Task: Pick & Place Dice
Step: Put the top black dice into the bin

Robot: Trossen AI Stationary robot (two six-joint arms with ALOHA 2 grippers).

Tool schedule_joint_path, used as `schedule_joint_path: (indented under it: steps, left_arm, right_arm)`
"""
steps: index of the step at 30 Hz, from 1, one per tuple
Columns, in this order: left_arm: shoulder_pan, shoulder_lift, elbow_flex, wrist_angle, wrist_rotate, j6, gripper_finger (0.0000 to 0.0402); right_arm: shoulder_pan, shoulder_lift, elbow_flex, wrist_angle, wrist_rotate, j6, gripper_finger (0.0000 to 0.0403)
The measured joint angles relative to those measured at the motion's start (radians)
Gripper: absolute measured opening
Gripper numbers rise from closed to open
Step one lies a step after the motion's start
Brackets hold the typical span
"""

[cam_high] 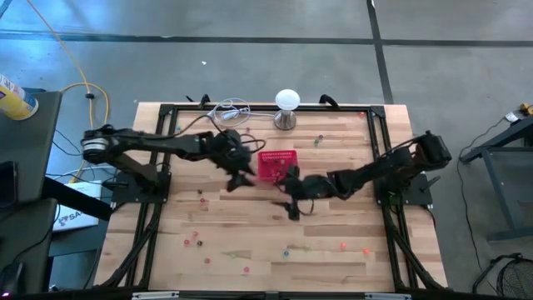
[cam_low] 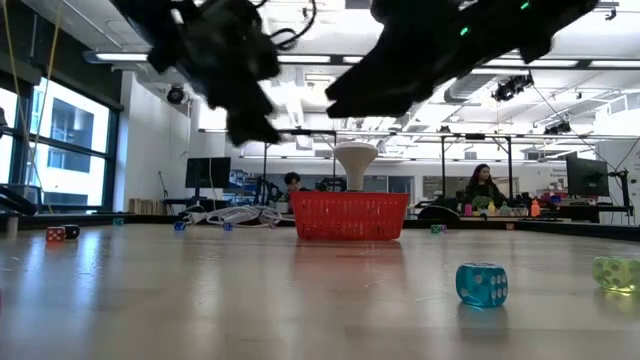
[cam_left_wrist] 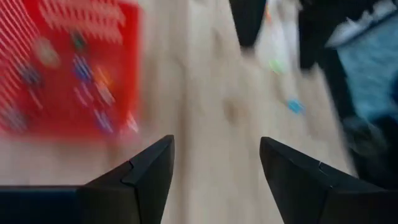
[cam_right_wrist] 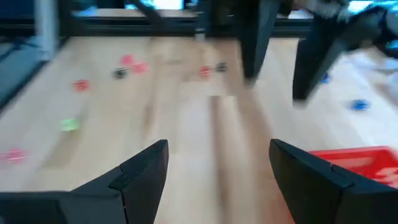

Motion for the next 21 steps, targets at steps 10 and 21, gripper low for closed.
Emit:
schedule_joint_path:
  steps: [10,21]
  left_arm:
    - [-0.043,-0.235,-0.003,-0.717,-0.164,-0.259,0.0230]
    - [-0.177,-0.193,-0.045,-0.836,-0.375,-0.708,0.0229]
  right_arm:
    - [0.193,0.000,0.000,0.031,0.004,0.095,0.0270]
    - [0.250,-0.001,0.000,0.049,0.113,0.091,0.0270]
